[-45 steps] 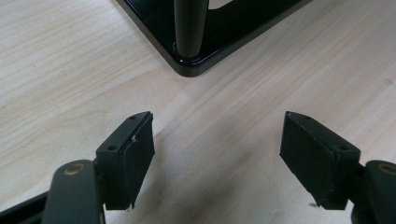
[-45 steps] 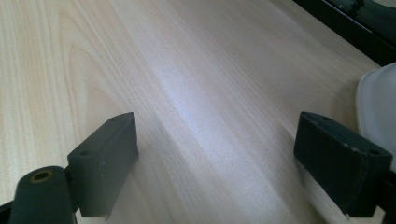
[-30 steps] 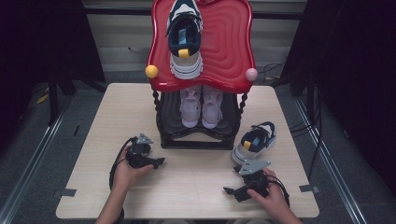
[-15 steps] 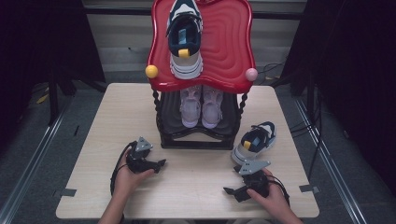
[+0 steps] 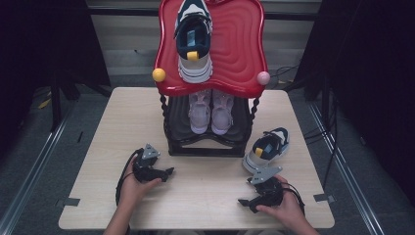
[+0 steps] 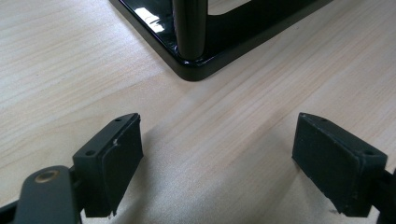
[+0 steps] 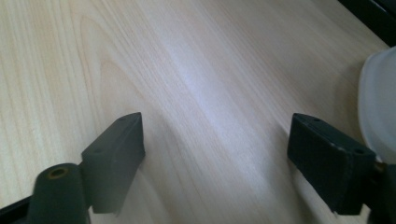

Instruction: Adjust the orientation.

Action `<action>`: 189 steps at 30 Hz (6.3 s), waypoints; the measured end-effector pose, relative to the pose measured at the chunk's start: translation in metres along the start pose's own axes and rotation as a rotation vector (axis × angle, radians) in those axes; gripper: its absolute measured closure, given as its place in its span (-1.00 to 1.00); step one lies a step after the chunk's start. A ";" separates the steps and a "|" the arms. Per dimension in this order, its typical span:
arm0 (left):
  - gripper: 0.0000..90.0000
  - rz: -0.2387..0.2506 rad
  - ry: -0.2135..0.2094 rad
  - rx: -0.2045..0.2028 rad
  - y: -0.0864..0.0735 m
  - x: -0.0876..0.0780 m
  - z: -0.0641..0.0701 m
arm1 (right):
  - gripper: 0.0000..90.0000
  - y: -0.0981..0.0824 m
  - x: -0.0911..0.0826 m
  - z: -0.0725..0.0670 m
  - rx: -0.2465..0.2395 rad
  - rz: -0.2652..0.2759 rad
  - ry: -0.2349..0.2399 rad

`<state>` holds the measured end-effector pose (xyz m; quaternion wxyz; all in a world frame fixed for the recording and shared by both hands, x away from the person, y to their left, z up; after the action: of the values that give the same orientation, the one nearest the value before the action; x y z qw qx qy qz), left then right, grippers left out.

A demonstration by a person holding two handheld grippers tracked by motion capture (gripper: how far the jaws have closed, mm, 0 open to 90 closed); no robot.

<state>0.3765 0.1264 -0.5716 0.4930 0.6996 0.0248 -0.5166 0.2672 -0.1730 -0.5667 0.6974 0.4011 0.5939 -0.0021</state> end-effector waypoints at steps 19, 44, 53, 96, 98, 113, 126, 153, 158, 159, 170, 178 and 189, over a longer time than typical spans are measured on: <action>-0.66 -0.001 -0.002 0.002 0.000 0.000 0.000 | -0.47 -0.003 -0.044 0.010 0.026 -0.147 0.089; -0.66 -0.001 -0.002 0.001 0.000 0.000 0.000 | -0.39 0.021 -0.096 0.044 0.052 -0.193 0.036; -0.66 -0.001 -0.003 0.001 0.000 0.000 0.000 | -0.32 0.040 -0.106 0.061 0.044 -0.172 -0.008; -0.66 0.000 0.003 -0.004 0.000 0.000 0.000 | 0.39 0.059 -0.079 0.102 0.137 -0.163 -0.002; -0.66 -0.001 0.002 -0.004 0.000 0.000 0.000 | 0.40 0.061 -0.075 0.103 0.147 -0.158 -0.002; -0.66 -0.003 0.002 -0.009 0.000 0.000 0.000 | 0.70 0.045 -0.086 0.093 0.096 -0.222 0.039; -0.66 -0.003 0.002 -0.009 0.000 0.000 0.000 | 0.35 0.036 -0.091 0.093 0.080 -0.346 0.044; -0.67 -0.002 0.001 -0.009 0.000 0.001 0.000 | 0.60 0.030 -0.092 0.084 0.018 -0.490 0.073; -0.67 -0.001 -0.001 -0.009 0.000 0.001 0.000 | 0.43 0.031 -0.086 0.082 0.043 -0.536 0.086; -0.67 -0.003 0.001 -0.008 0.000 0.000 0.000 | 0.42 0.031 -0.084 0.082 0.033 -0.547 0.090; -0.67 -0.003 0.001 -0.008 0.000 0.000 0.000 | 0.41 0.022 -0.064 0.077 0.021 -0.646 0.101; -0.67 -0.003 0.002 -0.005 0.000 0.000 0.000 | 0.43 0.018 -0.053 0.073 0.002 -0.674 0.119; -0.67 -0.004 0.002 -0.002 0.000 0.000 0.000 | 0.59 0.016 -0.053 0.072 -0.060 -0.697 0.127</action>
<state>0.3770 0.1263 -0.5717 0.4928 0.6996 0.0273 -0.5167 0.3186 -0.2274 -0.5154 0.6278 0.1529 0.7372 -0.1975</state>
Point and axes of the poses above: each handheld gripper's, and its own axes: x roughly forward along the jaws, y roughly out of its top, z roughly to its right, the point moved 9 cm from there along x, roughly forward along the jaws, and after that the axes turned 5 degrees about -z, right-handed, at the moved point
